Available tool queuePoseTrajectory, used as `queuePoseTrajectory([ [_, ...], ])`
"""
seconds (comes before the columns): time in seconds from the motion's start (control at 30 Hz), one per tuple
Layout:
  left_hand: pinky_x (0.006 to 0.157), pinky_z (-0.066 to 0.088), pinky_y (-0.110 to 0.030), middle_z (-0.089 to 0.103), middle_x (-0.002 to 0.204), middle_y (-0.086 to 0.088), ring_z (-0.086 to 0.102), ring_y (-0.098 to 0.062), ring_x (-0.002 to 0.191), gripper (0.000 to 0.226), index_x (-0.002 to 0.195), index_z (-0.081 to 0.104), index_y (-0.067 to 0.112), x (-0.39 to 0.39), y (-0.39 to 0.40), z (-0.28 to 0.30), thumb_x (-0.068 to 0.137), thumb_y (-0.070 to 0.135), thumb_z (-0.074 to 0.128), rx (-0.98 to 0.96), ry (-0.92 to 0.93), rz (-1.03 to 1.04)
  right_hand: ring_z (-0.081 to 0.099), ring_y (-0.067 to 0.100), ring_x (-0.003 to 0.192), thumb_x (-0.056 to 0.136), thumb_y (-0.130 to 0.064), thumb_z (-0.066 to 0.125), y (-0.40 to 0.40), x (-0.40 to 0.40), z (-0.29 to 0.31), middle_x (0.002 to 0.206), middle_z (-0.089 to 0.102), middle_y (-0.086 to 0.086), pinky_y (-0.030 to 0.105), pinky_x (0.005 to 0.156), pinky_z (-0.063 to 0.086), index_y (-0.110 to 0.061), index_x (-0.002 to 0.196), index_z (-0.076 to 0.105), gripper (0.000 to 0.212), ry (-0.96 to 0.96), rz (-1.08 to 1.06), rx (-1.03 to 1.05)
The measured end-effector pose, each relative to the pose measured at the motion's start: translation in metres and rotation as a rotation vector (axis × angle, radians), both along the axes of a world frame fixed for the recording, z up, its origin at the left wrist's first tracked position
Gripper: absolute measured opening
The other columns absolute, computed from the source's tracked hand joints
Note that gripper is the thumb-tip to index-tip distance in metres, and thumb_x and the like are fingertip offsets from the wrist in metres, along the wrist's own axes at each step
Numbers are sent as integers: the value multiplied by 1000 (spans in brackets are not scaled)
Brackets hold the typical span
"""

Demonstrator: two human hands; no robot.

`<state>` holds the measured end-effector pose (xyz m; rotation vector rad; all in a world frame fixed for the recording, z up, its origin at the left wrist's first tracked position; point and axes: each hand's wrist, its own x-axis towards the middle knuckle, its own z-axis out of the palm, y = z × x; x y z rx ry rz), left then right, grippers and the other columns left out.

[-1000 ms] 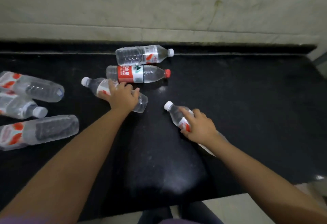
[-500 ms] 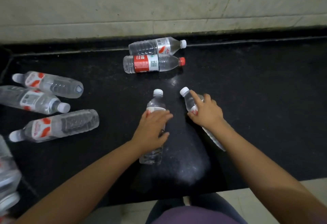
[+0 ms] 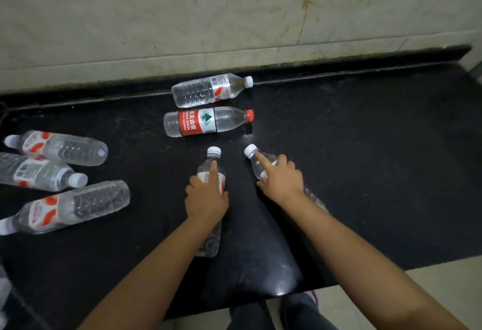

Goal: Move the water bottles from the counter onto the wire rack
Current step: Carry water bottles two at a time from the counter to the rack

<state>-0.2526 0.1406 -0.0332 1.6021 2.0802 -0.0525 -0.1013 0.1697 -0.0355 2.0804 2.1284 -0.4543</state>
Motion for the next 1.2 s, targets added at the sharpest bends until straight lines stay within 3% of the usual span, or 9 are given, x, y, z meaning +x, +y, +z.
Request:
queuePoseTrajectory([
  [0.23,99,40,-40,28,137,-21,40,-35,118,75,146,5,28,44,-12,27,89,31,53,102,-65,-123,45,33,119,87,-40,55,-38,51,17,134,38,14,40,94,44,-42,143,14,69,232,-45,-26],
  [0.53,101,38,-38,25,137,-17,35,-33,122,73,147,3,27,229,-22,80,91,33,50,404,-152,-300,46,27,121,85,-36,59,-65,221,77,139,35,11,33,91,43,-35,144,18,72,541,-207,282],
  [0.77,99,38,-37,22,140,-17,34,-34,122,71,147,3,25,397,-42,134,92,33,48,621,-185,-339,44,26,124,84,-36,60,-95,393,150,139,35,11,34,94,41,-34,144,18,73,518,-223,610],
  [1.03,93,40,-40,32,132,-22,39,-36,115,72,147,9,23,538,-35,220,90,29,52,951,-269,-443,45,29,121,84,-30,63,-99,529,233,134,40,17,30,93,38,-27,144,23,73,494,-250,908],
  [1.1,91,41,-41,34,131,-25,42,-38,112,75,144,6,30,567,-27,236,88,27,56,1041,-304,-485,45,28,120,84,-30,63,-93,557,248,134,40,17,26,87,36,-25,144,23,73,491,-251,988],
  [1.2,89,41,-43,38,127,-27,44,-40,107,76,139,6,40,609,-12,250,86,27,59,1151,-321,-534,43,27,123,84,-33,62,-83,599,267,137,38,15,31,92,39,-27,145,21,74,493,-262,1047],
])
